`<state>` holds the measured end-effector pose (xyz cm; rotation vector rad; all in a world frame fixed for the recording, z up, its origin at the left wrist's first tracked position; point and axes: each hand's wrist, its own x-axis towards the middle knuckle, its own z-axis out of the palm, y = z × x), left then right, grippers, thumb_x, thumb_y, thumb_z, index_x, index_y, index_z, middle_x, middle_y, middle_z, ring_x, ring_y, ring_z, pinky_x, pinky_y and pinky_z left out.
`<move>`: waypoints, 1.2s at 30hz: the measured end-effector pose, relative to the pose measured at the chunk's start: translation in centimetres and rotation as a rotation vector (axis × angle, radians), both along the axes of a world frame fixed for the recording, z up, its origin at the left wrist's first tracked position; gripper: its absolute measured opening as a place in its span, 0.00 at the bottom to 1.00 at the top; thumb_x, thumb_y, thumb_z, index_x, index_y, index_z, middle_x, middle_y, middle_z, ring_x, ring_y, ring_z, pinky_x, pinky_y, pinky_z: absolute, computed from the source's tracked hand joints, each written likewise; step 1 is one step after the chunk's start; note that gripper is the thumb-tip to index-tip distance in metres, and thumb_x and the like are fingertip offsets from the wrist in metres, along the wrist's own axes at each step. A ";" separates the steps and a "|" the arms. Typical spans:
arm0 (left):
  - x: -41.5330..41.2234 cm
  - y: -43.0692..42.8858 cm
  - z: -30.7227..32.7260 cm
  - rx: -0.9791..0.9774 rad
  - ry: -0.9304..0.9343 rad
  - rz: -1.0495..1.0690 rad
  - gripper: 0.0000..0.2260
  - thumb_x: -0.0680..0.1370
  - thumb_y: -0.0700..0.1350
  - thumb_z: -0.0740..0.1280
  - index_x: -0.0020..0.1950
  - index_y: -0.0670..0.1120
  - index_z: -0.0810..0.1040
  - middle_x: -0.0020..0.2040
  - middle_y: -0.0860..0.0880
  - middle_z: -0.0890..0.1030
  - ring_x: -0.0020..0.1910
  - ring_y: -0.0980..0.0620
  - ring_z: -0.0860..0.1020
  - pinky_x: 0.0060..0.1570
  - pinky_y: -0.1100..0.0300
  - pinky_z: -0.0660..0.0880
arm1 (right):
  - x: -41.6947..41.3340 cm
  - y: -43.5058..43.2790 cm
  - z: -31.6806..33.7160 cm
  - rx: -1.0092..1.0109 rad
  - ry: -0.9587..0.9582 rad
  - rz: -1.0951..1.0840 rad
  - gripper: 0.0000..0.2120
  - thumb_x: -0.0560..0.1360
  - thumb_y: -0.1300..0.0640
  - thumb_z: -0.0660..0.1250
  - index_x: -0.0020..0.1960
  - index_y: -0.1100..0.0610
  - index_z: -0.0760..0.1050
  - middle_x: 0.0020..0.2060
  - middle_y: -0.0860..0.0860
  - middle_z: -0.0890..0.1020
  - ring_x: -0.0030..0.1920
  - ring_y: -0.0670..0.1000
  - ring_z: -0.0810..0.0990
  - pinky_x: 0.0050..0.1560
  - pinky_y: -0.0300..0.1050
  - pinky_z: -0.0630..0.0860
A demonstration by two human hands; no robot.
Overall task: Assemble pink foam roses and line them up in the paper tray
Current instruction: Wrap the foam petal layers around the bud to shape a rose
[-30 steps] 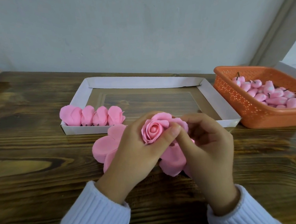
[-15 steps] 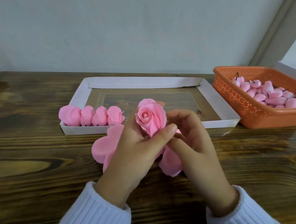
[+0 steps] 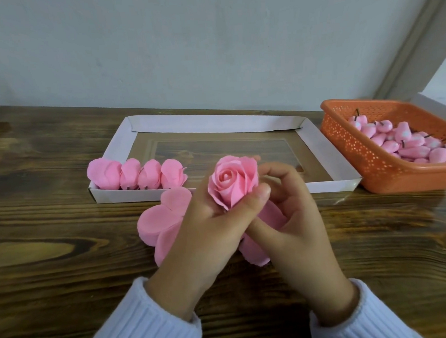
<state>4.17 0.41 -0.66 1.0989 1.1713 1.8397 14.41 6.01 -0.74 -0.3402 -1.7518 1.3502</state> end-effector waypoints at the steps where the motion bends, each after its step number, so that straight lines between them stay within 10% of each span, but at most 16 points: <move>1: -0.1 -0.1 0.1 0.003 0.006 -0.011 0.18 0.67 0.51 0.72 0.56 0.49 0.82 0.51 0.45 0.85 0.54 0.46 0.83 0.56 0.44 0.78 | 0.0 0.0 0.1 0.001 0.012 0.008 0.16 0.71 0.68 0.71 0.56 0.59 0.72 0.49 0.47 0.84 0.52 0.46 0.83 0.52 0.37 0.77; 14: -1.1 -0.6 1.0 0.067 0.029 -0.144 0.03 0.68 0.46 0.71 0.39 0.52 0.85 0.55 0.50 0.84 0.55 0.49 0.83 0.48 0.56 0.79 | 0.1 0.2 0.7 -0.081 -0.040 0.223 0.14 0.72 0.61 0.68 0.57 0.55 0.75 0.51 0.42 0.84 0.55 0.41 0.81 0.53 0.32 0.75; 29: -0.4 -0.4 1.0 0.019 -0.040 0.084 0.10 0.71 0.46 0.73 0.50 0.44 0.85 0.48 0.47 0.86 0.50 0.48 0.84 0.47 0.56 0.81 | 0.0 0.2 0.1 0.099 -0.100 0.018 0.15 0.74 0.62 0.68 0.59 0.53 0.75 0.52 0.46 0.83 0.56 0.46 0.81 0.56 0.38 0.75; 36: -0.6 0.0 1.2 0.050 -0.177 0.228 0.07 0.68 0.53 0.68 0.37 0.53 0.84 0.44 0.48 0.86 0.45 0.48 0.85 0.45 0.53 0.82 | 0.3 0.6 -0.5 0.224 -0.239 -0.301 0.05 0.73 0.63 0.70 0.43 0.53 0.79 0.34 0.46 0.81 0.35 0.47 0.79 0.36 0.37 0.74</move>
